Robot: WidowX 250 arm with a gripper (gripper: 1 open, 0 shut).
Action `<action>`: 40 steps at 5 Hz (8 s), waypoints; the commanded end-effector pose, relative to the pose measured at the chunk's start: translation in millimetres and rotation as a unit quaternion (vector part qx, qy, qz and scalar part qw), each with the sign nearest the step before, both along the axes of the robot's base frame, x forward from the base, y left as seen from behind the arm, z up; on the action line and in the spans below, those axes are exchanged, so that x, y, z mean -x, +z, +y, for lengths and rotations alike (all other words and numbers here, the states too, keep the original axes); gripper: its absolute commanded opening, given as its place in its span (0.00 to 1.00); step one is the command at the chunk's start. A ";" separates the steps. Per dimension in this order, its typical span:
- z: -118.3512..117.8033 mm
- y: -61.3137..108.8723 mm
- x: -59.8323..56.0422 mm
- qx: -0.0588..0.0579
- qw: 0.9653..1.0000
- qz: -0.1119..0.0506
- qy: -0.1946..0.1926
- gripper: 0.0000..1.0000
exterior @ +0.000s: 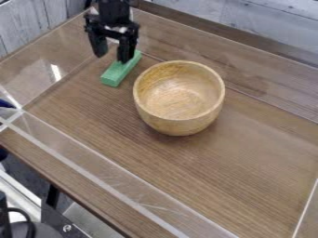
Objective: Put the green block in the brown bowl
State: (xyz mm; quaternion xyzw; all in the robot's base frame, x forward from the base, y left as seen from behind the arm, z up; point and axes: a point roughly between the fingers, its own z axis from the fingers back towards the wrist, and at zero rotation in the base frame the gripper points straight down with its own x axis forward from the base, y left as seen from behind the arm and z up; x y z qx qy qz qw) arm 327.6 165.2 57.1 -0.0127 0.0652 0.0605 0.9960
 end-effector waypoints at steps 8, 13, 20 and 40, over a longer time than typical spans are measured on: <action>1.1 50.6 -8.4 0.019 0.999 -0.005 0.026 0.00; -42.6 114.7 -41.3 0.052 0.997 -0.037 -0.046 0.00; -18.8 105.9 -35.2 0.126 0.978 0.008 -0.169 0.00; -137.6 -8.0 31.2 0.041 0.968 0.048 -0.243 0.00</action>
